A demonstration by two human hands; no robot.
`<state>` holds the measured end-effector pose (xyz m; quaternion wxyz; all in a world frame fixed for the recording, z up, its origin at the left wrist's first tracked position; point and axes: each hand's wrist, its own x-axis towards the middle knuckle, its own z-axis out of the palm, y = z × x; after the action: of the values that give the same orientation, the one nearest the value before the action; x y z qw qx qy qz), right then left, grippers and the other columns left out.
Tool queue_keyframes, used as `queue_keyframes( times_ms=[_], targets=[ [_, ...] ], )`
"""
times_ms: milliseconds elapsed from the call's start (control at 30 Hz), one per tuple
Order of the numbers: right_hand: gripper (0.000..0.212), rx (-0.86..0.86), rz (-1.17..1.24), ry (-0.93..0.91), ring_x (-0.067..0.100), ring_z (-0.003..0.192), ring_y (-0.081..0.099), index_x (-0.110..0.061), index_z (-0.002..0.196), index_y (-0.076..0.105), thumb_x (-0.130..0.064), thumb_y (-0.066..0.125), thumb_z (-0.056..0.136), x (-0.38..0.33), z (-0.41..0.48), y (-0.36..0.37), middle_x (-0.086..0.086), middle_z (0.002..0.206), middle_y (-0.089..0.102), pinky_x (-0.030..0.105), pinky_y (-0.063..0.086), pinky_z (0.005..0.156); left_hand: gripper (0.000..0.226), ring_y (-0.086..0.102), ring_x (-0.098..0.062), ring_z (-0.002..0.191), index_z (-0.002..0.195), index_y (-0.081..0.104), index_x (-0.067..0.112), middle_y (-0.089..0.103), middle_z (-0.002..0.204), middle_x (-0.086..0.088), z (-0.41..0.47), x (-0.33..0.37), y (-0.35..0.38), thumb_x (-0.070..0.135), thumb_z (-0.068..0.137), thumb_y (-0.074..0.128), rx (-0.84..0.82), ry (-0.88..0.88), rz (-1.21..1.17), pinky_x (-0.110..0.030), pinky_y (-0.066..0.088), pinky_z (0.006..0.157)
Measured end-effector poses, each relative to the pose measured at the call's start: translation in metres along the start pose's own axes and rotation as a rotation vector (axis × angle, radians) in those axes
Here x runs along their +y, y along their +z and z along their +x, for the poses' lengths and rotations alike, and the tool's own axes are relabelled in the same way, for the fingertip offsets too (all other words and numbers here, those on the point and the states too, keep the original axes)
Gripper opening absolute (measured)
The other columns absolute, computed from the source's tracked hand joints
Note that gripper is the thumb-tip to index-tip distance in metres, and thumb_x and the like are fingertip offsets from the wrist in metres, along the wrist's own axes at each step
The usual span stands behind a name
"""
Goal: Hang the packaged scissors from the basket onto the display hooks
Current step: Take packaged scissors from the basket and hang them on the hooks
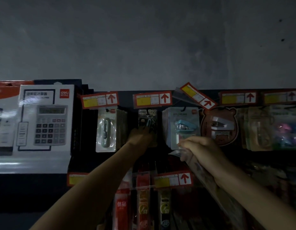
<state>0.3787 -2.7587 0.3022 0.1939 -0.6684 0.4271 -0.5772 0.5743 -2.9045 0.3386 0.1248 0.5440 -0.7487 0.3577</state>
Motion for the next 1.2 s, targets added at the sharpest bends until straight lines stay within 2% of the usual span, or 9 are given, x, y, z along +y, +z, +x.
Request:
queue_keyframes(
  times_ms=[233, 400, 567, 767, 900, 1000, 1100, 1133, 1200],
  targets=[
    [0.025, 0.007, -0.028, 0.024, 0.043, 0.088, 0.067, -0.002, 0.087, 0.075, -0.022, 0.063, 0.096, -0.003, 0.004, -0.001, 0.013, 0.069, 0.073, 0.038, 0.051, 0.076, 0.046, 0.046, -0.033, 0.135, 0.148, 0.044, 0.016, 0.04, 0.155, -0.012, 0.012, 0.0, 0.012, 0.029, 0.105, 0.049, -0.012, -0.017, 0.044, -0.044, 0.042, 0.103],
    [0.023, 0.015, -0.037, 0.047, 0.037, 0.087, 0.069, -0.007, 0.086, 0.076, -0.024, 0.064, 0.096, -0.006, 0.007, -0.005, 0.012, 0.068, 0.074, 0.033, 0.047, 0.071, 0.065, 0.034, -0.033, 0.146, 0.154, 0.035, 0.024, 0.028, 0.162, -0.008, 0.017, -0.008, 0.026, 0.019, 0.096, 0.063, -0.004, 0.03, -0.006, -0.051, 0.038, 0.11],
    [0.027, 0.007, -0.049, 0.034, 0.038, 0.078, 0.065, -0.003, 0.09, 0.074, -0.027, 0.063, 0.097, -0.006, 0.005, -0.005, 0.012, 0.07, 0.073, 0.031, 0.044, 0.066, 0.071, 0.024, -0.032, 0.151, 0.156, 0.031, 0.025, 0.017, 0.167, -0.005, 0.021, -0.016, 0.036, 0.03, 0.095, 0.065, -0.04, 0.065, -0.042, -0.055, 0.036, 0.112],
    [0.032, 0.007, -0.057, 0.034, 0.045, 0.092, 0.066, 0.001, 0.092, 0.072, -0.029, 0.064, 0.096, -0.004, 0.006, -0.008, 0.013, 0.069, 0.073, 0.035, 0.049, 0.073, 0.082, 0.009, -0.035, 0.154, 0.16, 0.023, 0.027, 0.003, 0.17, -0.004, 0.027, -0.016, 0.035, 0.051, 0.092, 0.063, -0.043, 0.045, -0.019, -0.058, 0.028, 0.117],
    [0.026, 0.018, -0.061, 0.061, 0.04, 0.088, 0.068, -0.008, 0.089, 0.076, -0.031, 0.065, 0.095, -0.002, 0.006, -0.012, 0.016, 0.072, 0.073, 0.034, 0.047, 0.07, 0.086, 0.002, -0.034, 0.155, 0.161, 0.016, 0.028, -0.006, 0.17, -0.002, 0.031, -0.012, 0.031, 0.061, 0.093, 0.057, -0.122, 0.017, -0.023, -0.058, 0.025, 0.118],
    [0.025, 0.032, -0.086, 0.069, 0.033, 0.091, 0.071, -0.016, 0.086, 0.079, -0.032, 0.064, 0.097, 0.003, 0.005, -0.013, 0.014, 0.084, 0.076, 0.041, 0.054, 0.08, 0.084, 0.004, -0.033, 0.155, 0.161, 0.016, 0.027, -0.008, 0.171, -0.002, 0.03, -0.01, 0.031, 0.057, 0.094, 0.058, -0.128, 0.011, -0.055, -0.058, 0.027, 0.117],
    [0.036, 0.064, -0.061, 0.065, 0.015, 0.07, 0.072, -0.028, 0.065, 0.076, -0.039, 0.063, 0.097, 0.003, 0.0, -0.012, 0.012, 0.069, 0.071, 0.029, 0.051, 0.065, 0.081, 0.004, -0.032, 0.155, 0.161, 0.017, 0.028, -0.005, 0.17, -0.002, 0.024, -0.008, 0.023, 0.055, 0.095, 0.056, -0.115, 0.035, -0.065, -0.058, 0.027, 0.118],
    [0.038, 0.071, -0.056, 0.068, 0.017, 0.068, 0.071, -0.025, 0.065, 0.076, -0.04, 0.062, 0.097, 0.002, -0.001, -0.011, 0.016, 0.07, 0.07, 0.028, 0.049, 0.063, 0.08, 0.005, -0.032, 0.155, 0.16, 0.017, 0.029, -0.004, 0.17, -0.002, 0.02, -0.007, 0.019, 0.057, 0.095, 0.054, -0.101, 0.038, -0.079, -0.058, 0.027, 0.118],
    [0.041, 0.087, -0.04, 0.08, 0.032, 0.081, 0.073, -0.008, 0.083, 0.077, -0.044, 0.061, 0.097, 0.003, 0.0, -0.01, 0.028, 0.087, 0.071, 0.039, 0.055, 0.071, 0.078, 0.008, -0.03, 0.155, 0.16, 0.017, 0.033, -0.002, 0.169, 0.001, 0.013, -0.005, 0.011, 0.058, 0.095, 0.053, -0.046, 0.031, -0.121, -0.057, 0.028, 0.116]
  ],
)
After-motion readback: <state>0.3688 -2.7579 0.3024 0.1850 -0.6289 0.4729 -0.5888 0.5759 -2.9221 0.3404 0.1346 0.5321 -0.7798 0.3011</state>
